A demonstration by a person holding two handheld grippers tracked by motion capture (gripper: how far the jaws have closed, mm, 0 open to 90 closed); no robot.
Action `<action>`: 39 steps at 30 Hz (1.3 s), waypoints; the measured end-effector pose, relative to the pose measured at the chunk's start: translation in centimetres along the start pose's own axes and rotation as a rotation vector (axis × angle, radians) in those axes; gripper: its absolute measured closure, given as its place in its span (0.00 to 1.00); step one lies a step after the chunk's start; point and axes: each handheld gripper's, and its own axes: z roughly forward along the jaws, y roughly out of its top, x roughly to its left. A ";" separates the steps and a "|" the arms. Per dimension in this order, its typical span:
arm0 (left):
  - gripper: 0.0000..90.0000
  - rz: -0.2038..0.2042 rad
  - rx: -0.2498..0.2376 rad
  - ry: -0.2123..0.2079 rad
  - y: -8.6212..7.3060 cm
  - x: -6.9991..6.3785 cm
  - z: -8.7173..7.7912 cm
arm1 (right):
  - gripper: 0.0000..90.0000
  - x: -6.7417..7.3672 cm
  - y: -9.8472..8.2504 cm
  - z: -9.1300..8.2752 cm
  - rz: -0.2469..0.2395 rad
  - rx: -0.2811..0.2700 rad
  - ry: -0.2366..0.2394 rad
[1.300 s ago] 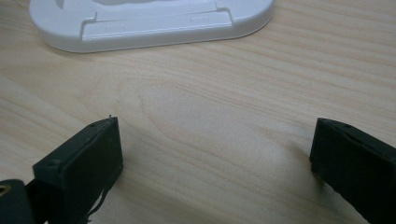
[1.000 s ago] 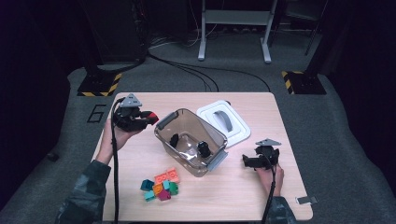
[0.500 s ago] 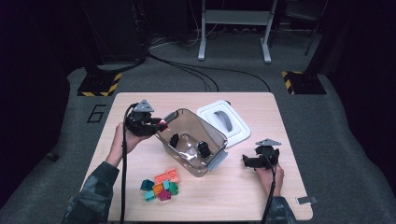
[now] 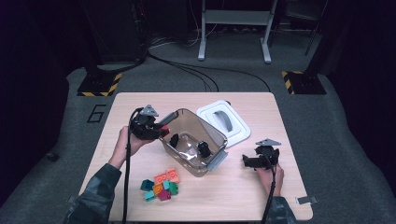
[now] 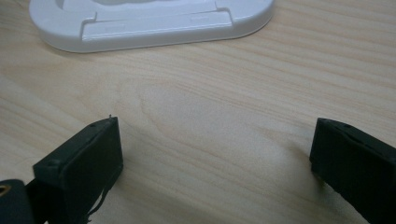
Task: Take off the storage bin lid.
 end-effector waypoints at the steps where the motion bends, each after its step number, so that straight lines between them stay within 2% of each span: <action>1: 0.74 -0.004 0.004 0.005 -0.1 0.0 0.0 | 0.02 0.0 0.0 0.0 0.000 0.000 0.000; 5: 0.73 -0.004 0.008 0.003 -0.2 0.1 0.0 | 0.02 0.0 0.0 0.0 0.000 0.000 0.000; 10: 0.55 -0.013 0.006 0.023 -0.1 -0.2 -0.7 | 0.02 0.0 0.0 0.0 0.000 -0.001 -0.001; 13: 0.45 -0.013 -0.019 0.038 -0.2 -0.5 -1.6 | 0.02 0.0 0.0 0.0 0.000 -0.001 -0.001; 21: 0.30 0.001 -0.056 0.059 -1.5 -1.3 -4.2 | 0.02 0.0 0.0 0.0 0.001 -0.001 0.000; 27: 0.21 -0.025 -0.082 0.086 -4.1 -1.7 -5.6 | 0.02 0.0 0.0 0.0 0.001 -0.002 -0.001; 29: 0.20 -0.022 -0.091 0.097 -5.3 -1.7 -5.7 | 0.02 0.0 0.0 0.0 0.001 -0.002 -0.001; 36: 0.17 -0.073 -0.073 0.076 -10.0 -1.2 -4.7 | 0.02 0.0 0.0 0.0 0.001 -0.003 -0.001; 39: 0.16 -0.073 -0.055 0.072 -11.8 -1.5 -4.3 | 0.02 0.0 0.0 0.0 0.002 -0.002 -0.001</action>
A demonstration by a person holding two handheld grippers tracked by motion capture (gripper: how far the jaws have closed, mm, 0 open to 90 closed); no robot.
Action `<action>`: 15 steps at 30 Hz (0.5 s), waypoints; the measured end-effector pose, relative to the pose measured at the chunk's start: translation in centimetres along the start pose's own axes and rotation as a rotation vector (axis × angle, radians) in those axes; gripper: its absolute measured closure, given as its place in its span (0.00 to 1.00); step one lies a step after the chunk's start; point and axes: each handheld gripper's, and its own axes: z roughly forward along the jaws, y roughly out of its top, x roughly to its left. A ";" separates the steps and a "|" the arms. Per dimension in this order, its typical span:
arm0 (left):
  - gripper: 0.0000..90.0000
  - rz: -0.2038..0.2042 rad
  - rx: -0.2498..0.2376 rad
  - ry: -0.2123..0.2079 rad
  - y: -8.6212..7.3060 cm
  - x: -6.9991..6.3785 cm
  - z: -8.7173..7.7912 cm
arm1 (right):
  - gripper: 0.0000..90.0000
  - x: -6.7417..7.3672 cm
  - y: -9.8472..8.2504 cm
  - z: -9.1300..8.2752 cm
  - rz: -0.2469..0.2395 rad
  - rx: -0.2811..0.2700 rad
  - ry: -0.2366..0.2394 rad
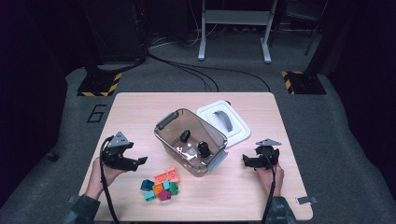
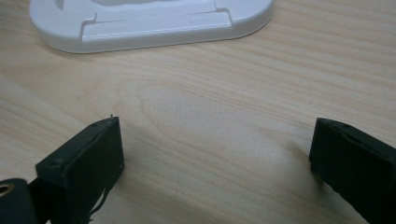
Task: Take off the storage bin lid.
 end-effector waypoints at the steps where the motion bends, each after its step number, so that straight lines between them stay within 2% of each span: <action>1: 0.16 -0.002 0.006 0.002 -0.6 -0.1 0.0 | 0.02 0.0 0.0 0.0 0.000 0.000 0.000; 6: 0.15 -0.024 0.045 -0.035 -3.5 -0.4 0.5 | 0.02 0.0 0.0 0.0 -0.001 0.000 0.000; 8: 0.14 -0.045 0.040 -0.053 -4.3 -0.6 0.7 | 0.02 0.0 0.0 0.0 -0.001 0.000 -0.001; 15: 0.13 -0.037 0.051 -0.101 -5.4 -2.2 1.1 | 0.02 0.0 0.0 0.0 -0.001 0.000 -0.001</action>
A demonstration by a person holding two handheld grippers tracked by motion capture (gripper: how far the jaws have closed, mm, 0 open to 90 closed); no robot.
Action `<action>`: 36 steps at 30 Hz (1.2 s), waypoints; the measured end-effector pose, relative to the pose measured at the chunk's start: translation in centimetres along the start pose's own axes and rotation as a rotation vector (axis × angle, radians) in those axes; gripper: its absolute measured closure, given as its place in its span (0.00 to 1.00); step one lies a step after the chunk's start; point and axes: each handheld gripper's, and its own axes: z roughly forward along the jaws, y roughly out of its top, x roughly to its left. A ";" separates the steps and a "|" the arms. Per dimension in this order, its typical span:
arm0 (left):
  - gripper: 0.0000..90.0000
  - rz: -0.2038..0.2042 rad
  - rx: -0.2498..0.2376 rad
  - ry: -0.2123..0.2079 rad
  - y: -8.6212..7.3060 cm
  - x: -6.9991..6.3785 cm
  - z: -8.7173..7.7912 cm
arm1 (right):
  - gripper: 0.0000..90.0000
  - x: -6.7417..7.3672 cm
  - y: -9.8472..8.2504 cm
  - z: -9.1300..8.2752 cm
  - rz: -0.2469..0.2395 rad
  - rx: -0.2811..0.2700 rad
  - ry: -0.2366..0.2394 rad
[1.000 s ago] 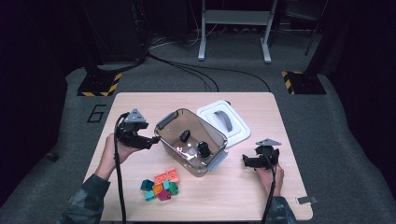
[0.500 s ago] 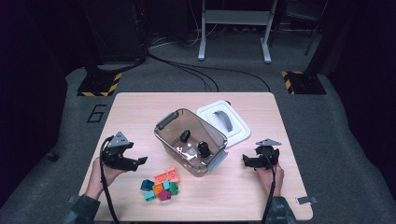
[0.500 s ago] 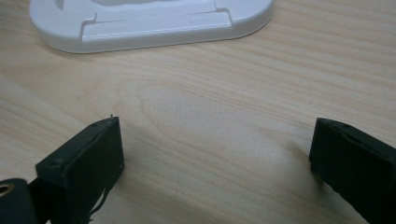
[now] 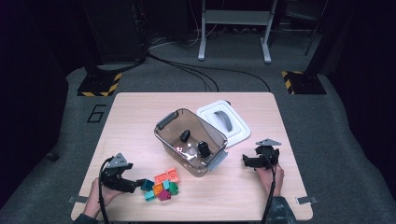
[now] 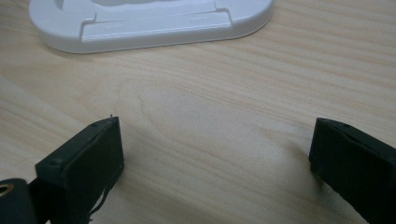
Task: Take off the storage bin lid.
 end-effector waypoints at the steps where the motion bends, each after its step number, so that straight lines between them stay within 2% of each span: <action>1: 0.13 0.010 0.015 -0.009 -0.1 -0.1 0.1 | 0.02 0.0 0.0 0.0 0.000 0.000 0.000; 5: 0.13 0.017 0.028 -0.014 -0.6 -0.3 0.9 | 0.02 0.0 0.0 0.0 0.000 0.000 0.000; 9: 0.13 0.002 0.029 -0.016 -0.9 -0.1 1.4 | 0.02 0.0 0.0 0.0 0.000 0.000 0.000; 11: 0.14 0.007 0.033 -0.002 -0.9 -0.1 1.6 | 0.02 0.0 0.0 0.0 0.000 0.000 0.000; 16: 0.15 0.015 0.058 0.064 -0.9 0.4 2.3 | 0.02 0.0 0.0 0.0 0.000 0.000 -0.001; 21: 0.16 -0.009 0.045 0.125 -0.5 1.8 1.9 | 0.02 0.0 0.0 0.0 0.000 0.000 -0.001; 22: 0.16 -0.020 0.025 0.147 -0.5 2.0 1.9 | 0.02 0.0 0.0 0.0 0.000 0.000 -0.001; 25: 0.16 -0.027 0.029 0.149 -0.4 2.2 1.4 | 0.03 0.0 0.0 0.0 0.001 0.000 -0.001; 27: 0.16 -0.015 0.019 0.153 -0.5 1.9 1.1 | 0.02 0.0 0.0 0.0 0.000 0.000 0.000; 30: 0.17 0.009 0.040 0.143 -0.7 1.7 0.4 | 0.02 0.0 0.0 0.0 0.000 0.000 0.000; 32: 0.17 0.042 0.064 0.127 -0.9 1.5 0.2 | 0.02 0.0 0.0 0.0 0.000 0.000 -0.001; 34: 0.18 0.069 0.095 0.133 -1.1 1.5 0.4 | 0.02 0.0 0.0 0.0 0.000 0.000 -0.001; 36: 0.18 0.069 0.101 0.127 -1.3 1.5 0.6 | 0.02 0.0 0.0 0.0 0.000 0.000 -0.001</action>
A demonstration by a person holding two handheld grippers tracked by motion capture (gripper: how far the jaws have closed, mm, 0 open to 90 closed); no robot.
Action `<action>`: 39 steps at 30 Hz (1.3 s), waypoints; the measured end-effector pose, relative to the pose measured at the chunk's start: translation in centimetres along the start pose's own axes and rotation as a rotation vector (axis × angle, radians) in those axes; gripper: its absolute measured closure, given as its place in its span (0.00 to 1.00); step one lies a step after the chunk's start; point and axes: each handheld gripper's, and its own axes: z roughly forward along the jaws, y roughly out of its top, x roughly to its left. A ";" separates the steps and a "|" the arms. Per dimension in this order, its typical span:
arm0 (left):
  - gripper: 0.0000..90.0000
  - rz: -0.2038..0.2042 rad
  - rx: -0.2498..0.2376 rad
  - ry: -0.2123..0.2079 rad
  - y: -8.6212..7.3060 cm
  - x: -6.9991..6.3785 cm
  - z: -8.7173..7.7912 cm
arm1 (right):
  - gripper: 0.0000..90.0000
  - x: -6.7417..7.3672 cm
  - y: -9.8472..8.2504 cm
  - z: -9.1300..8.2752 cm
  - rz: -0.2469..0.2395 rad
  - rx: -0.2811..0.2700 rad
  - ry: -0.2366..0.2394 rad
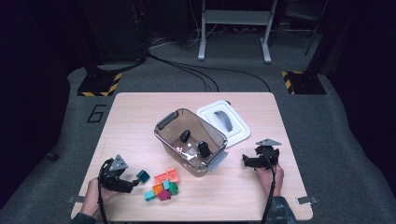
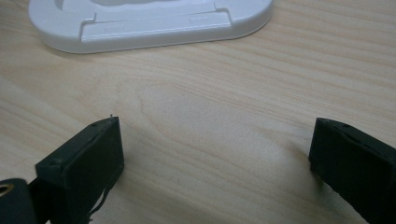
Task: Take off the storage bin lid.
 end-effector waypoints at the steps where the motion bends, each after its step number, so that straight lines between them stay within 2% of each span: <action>1: 0.19 0.000 -0.007 0.008 -0.1 0.0 0.3 | 0.02 0.0 0.0 0.0 0.001 0.000 0.000; 5: 0.20 -0.001 -0.001 -0.008 0.3 0.3 1.2 | 0.03 0.0 0.0 0.0 0.001 0.000 0.000; 7: 0.20 -0.005 -0.017 -0.021 0.7 0.2 1.6 | 0.03 0.0 0.0 0.0 0.001 0.000 0.000; 13: 0.23 0.027 -0.020 -0.048 2.4 -0.2 2.7 | 0.03 0.0 0.0 0.0 0.001 0.000 0.000; 18: 0.32 0.042 -0.036 -0.072 3.0 -0.4 3.2 | 0.03 0.0 0.0 0.0 0.001 0.000 0.000; 20: 0.37 0.046 -0.024 -0.075 3.1 -0.4 3.2 | 0.03 0.0 0.0 0.0 0.000 0.000 0.000; 21: 0.39 0.031 -0.031 -0.072 3.0 -0.5 3.2 | 0.03 0.0 0.0 0.0 0.000 0.000 0.000; 23: 0.41 0.030 -0.017 -0.073 2.9 -0.6 3.0 | 0.03 0.0 0.0 0.0 0.000 0.000 0.000; 24: 0.40 0.034 -0.012 -0.065 2.8 -0.6 2.9 | 0.03 0.0 0.0 0.0 0.000 0.000 0.000; 26: 0.34 0.006 -0.004 -0.064 2.5 -0.7 2.8 | 0.03 0.0 0.0 0.0 0.000 0.000 0.000; 27: 0.34 0.000 -0.007 -0.058 2.4 -0.8 2.8 | 0.03 0.0 0.0 0.0 0.000 0.000 0.000; 30: 0.37 0.008 0.022 -0.050 2.1 -0.9 3.0 | 0.03 0.0 0.0 0.0 0.001 0.000 0.000; 32: 0.42 -0.006 0.008 -0.066 2.0 -0.7 2.9 | 0.03 0.0 0.0 0.0 0.001 0.000 0.000; 33: 0.44 -0.023 -0.006 -0.060 1.9 -0.8 3.0 | 0.03 0.0 0.0 0.0 0.000 0.000 0.000; 35: 0.52 -0.023 -0.019 -0.060 1.8 -0.6 2.9 | 0.03 0.0 0.0 0.0 0.000 0.000 0.000; 39: 0.53 -0.037 -0.029 -0.075 1.6 -0.6 2.9 | 0.03 0.0 0.0 0.0 0.000 0.000 0.000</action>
